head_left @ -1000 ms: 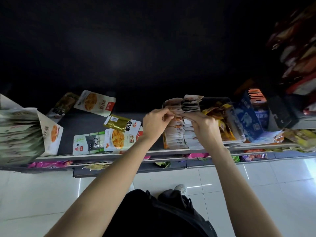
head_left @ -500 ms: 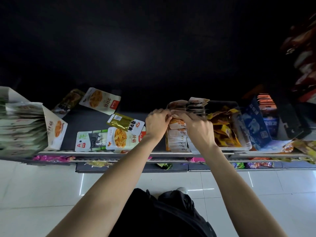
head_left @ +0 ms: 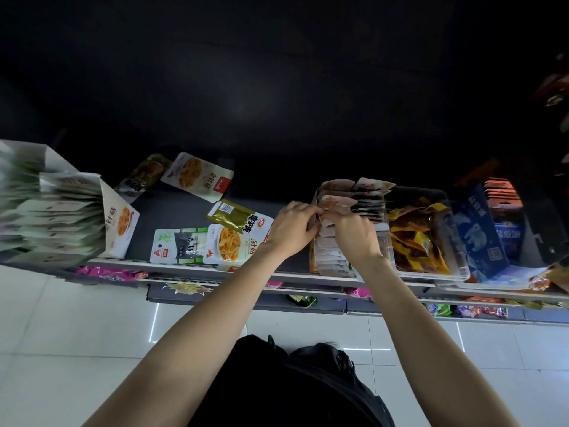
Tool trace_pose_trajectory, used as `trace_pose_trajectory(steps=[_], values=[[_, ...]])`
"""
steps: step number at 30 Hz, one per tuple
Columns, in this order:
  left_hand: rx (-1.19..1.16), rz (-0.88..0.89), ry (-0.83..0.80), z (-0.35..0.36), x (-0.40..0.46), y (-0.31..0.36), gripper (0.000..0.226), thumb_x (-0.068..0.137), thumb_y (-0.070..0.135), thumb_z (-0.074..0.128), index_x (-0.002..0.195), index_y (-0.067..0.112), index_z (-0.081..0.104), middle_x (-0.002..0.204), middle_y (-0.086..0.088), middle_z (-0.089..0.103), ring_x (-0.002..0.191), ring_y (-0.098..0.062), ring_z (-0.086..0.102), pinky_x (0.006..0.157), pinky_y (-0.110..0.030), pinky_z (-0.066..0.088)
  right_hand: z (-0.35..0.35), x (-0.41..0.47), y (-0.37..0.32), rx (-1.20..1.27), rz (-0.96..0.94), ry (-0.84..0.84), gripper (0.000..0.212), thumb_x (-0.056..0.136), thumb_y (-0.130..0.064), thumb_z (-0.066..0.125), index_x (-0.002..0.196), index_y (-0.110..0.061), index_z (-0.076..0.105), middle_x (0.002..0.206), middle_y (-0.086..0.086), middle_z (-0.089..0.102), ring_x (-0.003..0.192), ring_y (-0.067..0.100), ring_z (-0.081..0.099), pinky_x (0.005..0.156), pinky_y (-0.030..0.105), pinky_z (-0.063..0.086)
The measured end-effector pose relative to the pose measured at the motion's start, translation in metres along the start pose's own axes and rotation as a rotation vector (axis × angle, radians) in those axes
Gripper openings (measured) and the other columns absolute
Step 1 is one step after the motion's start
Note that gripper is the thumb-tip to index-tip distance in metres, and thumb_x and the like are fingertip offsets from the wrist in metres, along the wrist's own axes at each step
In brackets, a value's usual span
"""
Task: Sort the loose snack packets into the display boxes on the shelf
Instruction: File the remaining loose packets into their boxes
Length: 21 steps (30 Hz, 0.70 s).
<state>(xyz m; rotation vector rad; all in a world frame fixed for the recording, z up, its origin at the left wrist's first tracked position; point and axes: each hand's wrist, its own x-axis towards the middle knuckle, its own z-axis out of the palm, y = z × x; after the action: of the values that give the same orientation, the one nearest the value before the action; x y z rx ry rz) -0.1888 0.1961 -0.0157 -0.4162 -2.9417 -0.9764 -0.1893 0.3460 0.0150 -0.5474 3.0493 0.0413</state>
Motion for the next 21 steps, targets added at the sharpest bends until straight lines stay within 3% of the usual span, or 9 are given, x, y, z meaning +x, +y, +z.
trace_pose_trajectory(steps=[2, 5, 7, 10, 12, 14, 16, 18, 21], values=[[-0.027, -0.033, 0.074, -0.008, -0.008, -0.002, 0.026, 0.091, 0.027, 0.057, 0.115, 0.019, 0.063, 0.110, 0.003, 0.067, 0.107, -0.018, 0.055, 0.086, -0.030, 0.043, -0.009, -0.011, -0.006, 0.028, -0.013, 0.146, 0.032, 0.079, 0.000, 0.061, 0.106, -0.015, 0.070, 0.105, 0.008, 0.068, 0.085, 0.029, 0.068, 0.055, 0.032, 0.053], [-0.070, -0.144, 0.276, -0.023, -0.032, -0.021, 0.016, 0.089, 0.030, 0.059, 0.101, 0.020, 0.063, 0.088, 0.010, 0.068, 0.083, -0.008, 0.061, 0.068, -0.022, 0.047, -0.021, -0.031, -0.025, 0.199, -0.038, 0.467, 0.027, 0.081, -0.007, 0.049, 0.091, -0.012, 0.073, 0.084, 0.005, 0.071, 0.076, 0.024, 0.067, 0.049, 0.026, 0.050], [-0.011, -0.207, 0.322, -0.030, -0.055, -0.051, 0.015, 0.087, 0.032, 0.060, 0.095, 0.019, 0.062, 0.081, 0.009, 0.066, 0.073, -0.007, 0.061, 0.063, -0.023, 0.051, -0.025, -0.032, -0.049, 0.279, -0.094, 0.553, 0.023, 0.078, -0.004, 0.056, 0.090, -0.012, 0.074, 0.076, 0.003, 0.070, 0.065, 0.020, 0.065, 0.046, 0.022, 0.047], [0.153, -0.321, 0.185, -0.040, -0.091, -0.098, 0.023, 0.088, 0.036, 0.060, 0.101, 0.018, 0.062, 0.088, 0.004, 0.068, 0.079, -0.013, 0.063, 0.074, -0.030, 0.055, -0.002, -0.013, -0.089, 0.362, -0.193, 0.364, 0.026, 0.072, 0.000, 0.069, 0.094, -0.012, 0.073, 0.079, 0.003, 0.071, 0.065, 0.022, 0.067, 0.048, 0.025, 0.050], [0.263, -0.402, -0.036, -0.045, -0.110, -0.118, 0.038, 0.089, 0.045, 0.057, 0.116, 0.018, 0.057, 0.107, -0.001, 0.066, 0.099, -0.019, 0.062, 0.090, -0.035, 0.050, 0.021, 0.006, -0.111, 0.370, -0.166, 0.068, 0.030, 0.086, -0.007, 0.060, 0.113, -0.015, 0.068, 0.106, 0.004, 0.069, 0.094, 0.024, 0.066, 0.070, 0.035, 0.056], [0.312, -0.457, -0.211, -0.048, -0.121, -0.129, 0.048, 0.090, 0.051, 0.051, 0.126, 0.021, 0.051, 0.123, -0.001, 0.059, 0.115, -0.021, 0.055, 0.099, -0.038, 0.042, 0.045, 0.027, -0.123, 0.321, -0.144, -0.200, 0.039, 0.094, -0.016, 0.052, 0.133, -0.019, 0.052, 0.137, 0.003, 0.051, 0.127, 0.023, 0.046, 0.101, 0.037, 0.041], [0.332, -0.453, -0.264, -0.049, -0.124, -0.134, 0.047, 0.092, 0.052, 0.047, 0.128, 0.023, 0.048, 0.129, 0.001, 0.055, 0.120, -0.019, 0.051, 0.103, -0.038, 0.039, 0.061, 0.044, -0.129, 0.274, -0.121, -0.354, 0.052, 0.094, -0.023, 0.054, 0.143, -0.021, 0.036, 0.152, 0.004, 0.029, 0.141, 0.024, 0.024, 0.114, 0.038, 0.023], [0.341, -0.425, -0.256, -0.049, -0.121, -0.135, 0.043, 0.094, 0.050, 0.044, 0.126, 0.022, 0.048, 0.124, 0.002, 0.058, 0.116, -0.018, 0.054, 0.103, -0.038, 0.040, 0.071, 0.056, -0.134, 0.265, -0.064, -0.425, 0.066, 0.091, -0.030, 0.060, 0.147, -0.022, 0.026, 0.154, 0.006, 0.025, 0.142, 0.027, 0.022, 0.115, 0.040, 0.022], [0.343, -0.433, -0.247, -0.053, -0.116, -0.133, 0.040, 0.094, 0.048, 0.044, 0.122, 0.020, 0.049, 0.111, 0.001, 0.063, 0.106, -0.018, 0.059, 0.100, -0.038, 0.044, 0.067, 0.056, -0.141, 0.174, -0.027, -0.366, 0.062, 0.088, -0.035, 0.064, 0.140, -0.021, 0.034, 0.133, 0.007, 0.053, 0.120, 0.029, 0.053, 0.093, 0.037, 0.045]])
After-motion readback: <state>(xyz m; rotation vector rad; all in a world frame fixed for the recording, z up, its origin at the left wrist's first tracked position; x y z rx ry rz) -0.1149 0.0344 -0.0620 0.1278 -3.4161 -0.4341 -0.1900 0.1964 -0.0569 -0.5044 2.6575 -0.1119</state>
